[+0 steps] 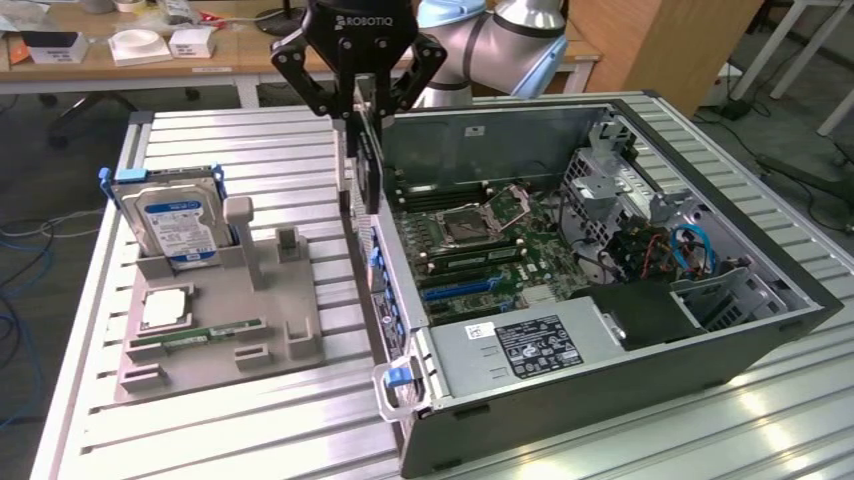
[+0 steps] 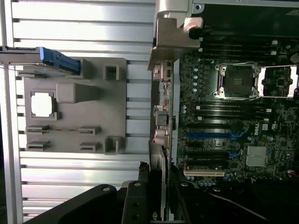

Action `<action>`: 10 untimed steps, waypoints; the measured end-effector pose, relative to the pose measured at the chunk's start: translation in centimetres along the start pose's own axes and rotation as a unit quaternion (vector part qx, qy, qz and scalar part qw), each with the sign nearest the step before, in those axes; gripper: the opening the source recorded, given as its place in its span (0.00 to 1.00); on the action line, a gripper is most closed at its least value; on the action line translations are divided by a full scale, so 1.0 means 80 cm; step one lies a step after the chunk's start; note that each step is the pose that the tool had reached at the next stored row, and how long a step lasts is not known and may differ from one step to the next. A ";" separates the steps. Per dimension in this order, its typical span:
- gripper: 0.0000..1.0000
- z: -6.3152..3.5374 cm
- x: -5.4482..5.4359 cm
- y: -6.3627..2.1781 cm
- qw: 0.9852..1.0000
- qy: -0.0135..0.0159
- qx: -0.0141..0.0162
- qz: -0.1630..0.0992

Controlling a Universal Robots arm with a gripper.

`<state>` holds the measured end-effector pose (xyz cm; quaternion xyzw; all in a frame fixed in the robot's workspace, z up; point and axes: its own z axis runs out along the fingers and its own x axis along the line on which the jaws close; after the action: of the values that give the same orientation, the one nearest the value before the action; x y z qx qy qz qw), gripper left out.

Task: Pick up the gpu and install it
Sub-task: 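Pick up the gpu and move the gpu toward the slot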

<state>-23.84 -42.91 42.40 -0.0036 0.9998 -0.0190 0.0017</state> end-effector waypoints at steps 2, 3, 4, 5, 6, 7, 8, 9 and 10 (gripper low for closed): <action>0.27 0.000 -0.002 0.000 1.000 0.000 0.000 0.000; 0.27 0.000 -0.002 0.000 1.000 0.000 0.000 0.000; 0.27 0.000 -0.004 0.000 1.000 0.000 0.000 0.000; 0.27 0.000 -0.005 0.000 1.000 0.000 0.000 0.000; 0.27 0.000 -0.007 0.000 1.000 0.000 0.000 0.000; 0.27 0.000 -0.008 0.000 1.000 0.000 0.000 0.000; 0.27 0.000 -0.009 0.000 1.000 0.000 0.000 0.000; 0.27 0.000 -0.011 0.000 1.000 0.000 0.000 0.000; 0.27 0.000 -0.013 0.000 1.000 0.000 0.000 0.000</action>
<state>-22.78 -42.91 42.37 -0.0037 0.9998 -0.0191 0.0017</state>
